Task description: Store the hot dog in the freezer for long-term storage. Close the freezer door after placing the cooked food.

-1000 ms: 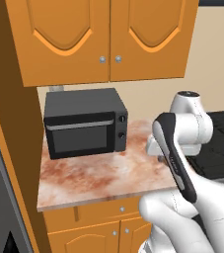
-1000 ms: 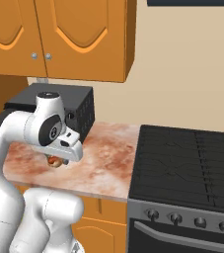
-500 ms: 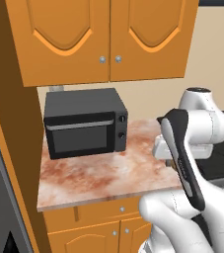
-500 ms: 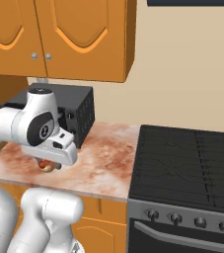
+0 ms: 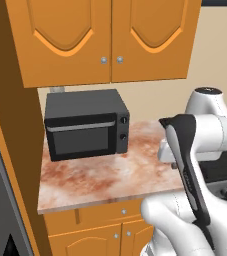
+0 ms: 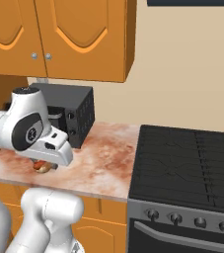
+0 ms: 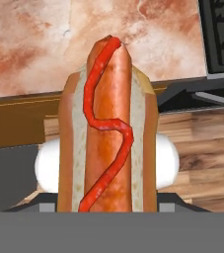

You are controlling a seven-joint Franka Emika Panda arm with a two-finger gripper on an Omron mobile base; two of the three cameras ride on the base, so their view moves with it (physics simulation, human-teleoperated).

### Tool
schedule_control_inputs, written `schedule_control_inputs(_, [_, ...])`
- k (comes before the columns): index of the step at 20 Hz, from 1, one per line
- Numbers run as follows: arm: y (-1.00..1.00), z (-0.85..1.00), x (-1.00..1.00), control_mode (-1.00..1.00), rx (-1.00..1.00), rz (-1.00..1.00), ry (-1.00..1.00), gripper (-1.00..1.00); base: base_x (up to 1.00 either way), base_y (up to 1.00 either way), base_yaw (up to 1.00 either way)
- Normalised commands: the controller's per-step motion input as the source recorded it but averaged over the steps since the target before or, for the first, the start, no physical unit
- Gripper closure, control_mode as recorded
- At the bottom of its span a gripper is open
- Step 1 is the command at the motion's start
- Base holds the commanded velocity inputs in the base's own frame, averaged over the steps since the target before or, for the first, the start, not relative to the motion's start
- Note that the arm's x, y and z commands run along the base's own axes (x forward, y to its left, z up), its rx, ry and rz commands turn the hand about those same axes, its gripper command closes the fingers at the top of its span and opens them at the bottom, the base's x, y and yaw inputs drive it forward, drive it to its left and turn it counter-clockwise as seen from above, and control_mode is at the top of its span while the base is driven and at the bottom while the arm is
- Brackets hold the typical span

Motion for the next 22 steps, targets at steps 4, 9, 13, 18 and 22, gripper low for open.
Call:
schedule_control_inputs(4, [0.00,0.01,-0.22,-1.00,-0.06,0.00,-0.03,1.00,0.00,0.00,0.00])
schedule_control_inputs(9, [0.00,-0.02,-0.17,-1.00,-0.01,0.00,-0.02,1.00,0.00,0.00,0.00])
schedule_control_inputs(13, [0.00,0.00,-0.03,-1.00,0.00,0.00,0.00,1.00,0.00,0.00,0.00])
schedule_control_inputs(18, [0.00,0.00,0.00,-1.00,0.00,0.00,0.00,1.00,0.00,0.00,0.00])
schedule_control_inputs(22, [0.00,0.00,0.00,-1.00,0.00,0.00,0.00,1.00,0.00,0.00,0.00])
